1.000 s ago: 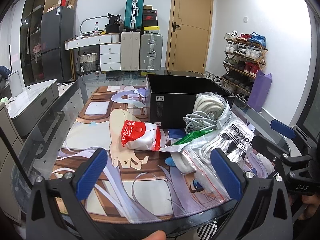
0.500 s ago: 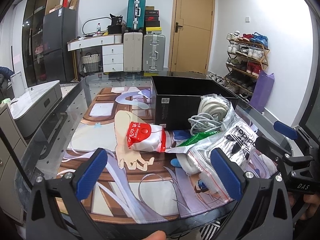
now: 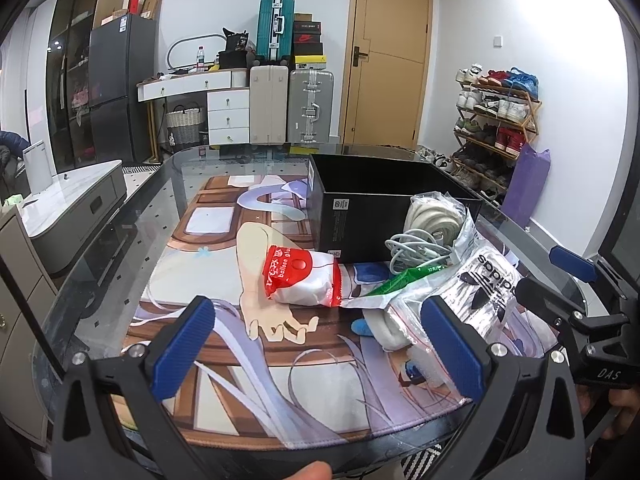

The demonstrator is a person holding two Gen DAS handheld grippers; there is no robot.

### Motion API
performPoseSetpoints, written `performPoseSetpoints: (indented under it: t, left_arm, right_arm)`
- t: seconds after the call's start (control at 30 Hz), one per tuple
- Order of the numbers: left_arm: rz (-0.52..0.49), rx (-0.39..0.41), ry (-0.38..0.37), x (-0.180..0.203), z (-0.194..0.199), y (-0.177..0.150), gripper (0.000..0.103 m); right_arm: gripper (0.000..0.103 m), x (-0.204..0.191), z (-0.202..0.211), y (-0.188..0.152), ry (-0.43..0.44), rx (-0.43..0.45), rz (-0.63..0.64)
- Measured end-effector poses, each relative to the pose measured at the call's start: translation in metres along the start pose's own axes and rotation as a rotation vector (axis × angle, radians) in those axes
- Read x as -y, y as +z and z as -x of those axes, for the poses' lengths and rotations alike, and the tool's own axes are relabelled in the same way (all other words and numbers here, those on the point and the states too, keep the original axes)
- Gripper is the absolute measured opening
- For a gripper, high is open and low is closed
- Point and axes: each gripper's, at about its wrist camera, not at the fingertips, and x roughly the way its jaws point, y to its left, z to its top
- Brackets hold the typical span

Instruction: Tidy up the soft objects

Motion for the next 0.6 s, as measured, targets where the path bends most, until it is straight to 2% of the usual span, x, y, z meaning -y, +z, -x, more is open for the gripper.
performPoseSetpoints:
  t: [0.6]
  left_arm:
    - [-0.020, 0.032, 0.000, 0.0041, 0.0098, 0.0075, 0.103]
  right_arm:
    - [0.103, 0.0019, 0.0055, 0.0076, -0.008, 0.007, -0.010]
